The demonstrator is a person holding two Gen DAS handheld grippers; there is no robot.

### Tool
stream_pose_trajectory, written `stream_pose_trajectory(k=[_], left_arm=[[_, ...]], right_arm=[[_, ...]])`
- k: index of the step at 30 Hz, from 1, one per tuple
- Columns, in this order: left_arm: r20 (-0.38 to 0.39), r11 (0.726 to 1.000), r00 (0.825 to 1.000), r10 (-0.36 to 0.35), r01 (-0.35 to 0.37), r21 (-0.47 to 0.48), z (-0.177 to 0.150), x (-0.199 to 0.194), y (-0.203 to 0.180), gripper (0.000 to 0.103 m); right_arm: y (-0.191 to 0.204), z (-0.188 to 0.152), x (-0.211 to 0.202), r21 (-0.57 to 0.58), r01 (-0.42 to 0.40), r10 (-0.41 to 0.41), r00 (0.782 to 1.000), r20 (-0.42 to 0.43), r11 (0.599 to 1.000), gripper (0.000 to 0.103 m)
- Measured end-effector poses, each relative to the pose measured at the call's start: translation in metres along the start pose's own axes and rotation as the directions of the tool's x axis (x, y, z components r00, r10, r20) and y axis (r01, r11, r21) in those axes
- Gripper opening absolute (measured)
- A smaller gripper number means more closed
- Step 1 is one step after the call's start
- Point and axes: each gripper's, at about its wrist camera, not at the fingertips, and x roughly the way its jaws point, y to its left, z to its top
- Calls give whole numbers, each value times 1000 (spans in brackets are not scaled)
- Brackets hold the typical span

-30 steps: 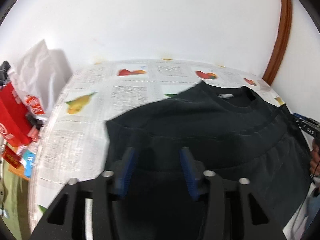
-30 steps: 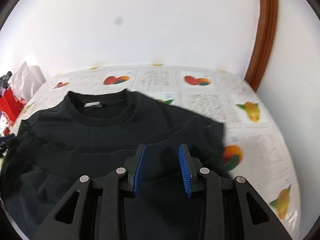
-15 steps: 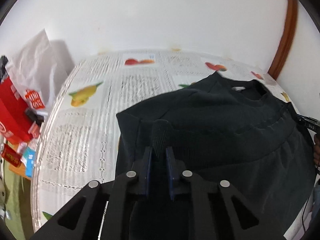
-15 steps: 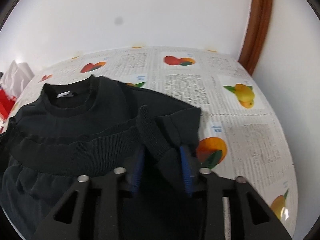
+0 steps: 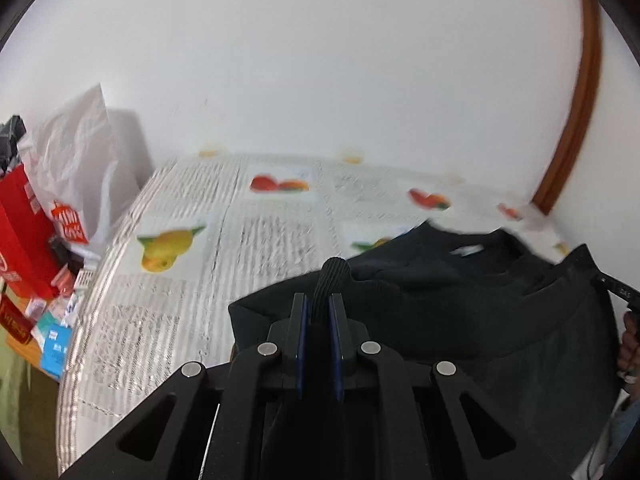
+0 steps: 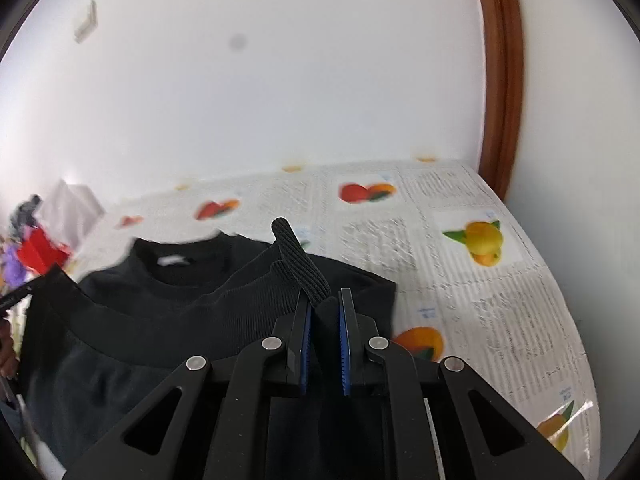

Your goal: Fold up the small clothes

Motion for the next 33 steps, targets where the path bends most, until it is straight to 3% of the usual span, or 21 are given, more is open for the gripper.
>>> stream_pose_trajectory(k=[4, 11, 14, 19, 27, 33], left_arm=[[-77, 999, 996, 45, -45, 8, -9, 27, 0, 11], [-140, 999, 989, 44, -45, -3, -11, 38, 3, 16], [-151, 999, 988, 38, -36, 13, -12, 28, 2, 19], [-172, 1000, 985, 24, -21, 22, -28, 2, 10, 43], [-221, 999, 975, -34, 36, 5, -73, -41, 38, 45], [-218, 999, 975, -39, 35, -21, -101, -62, 51, 48]], right_arm=[[-10, -13, 34, 27, 40, -37, 995, -96, 999, 12], [-8, -16, 39, 7, 59, -58, 991, -125, 998, 17], [-7, -15, 30, -15, 88, -89, 986, -141, 996, 34], [-16, -34, 0, -25, 66, -69, 984, -164, 998, 51], [-34, -87, -34, 28, 49, -43, 980, -193, 998, 54], [-37, -102, -40, 92, 22, -6, 984, -177, 996, 54]])
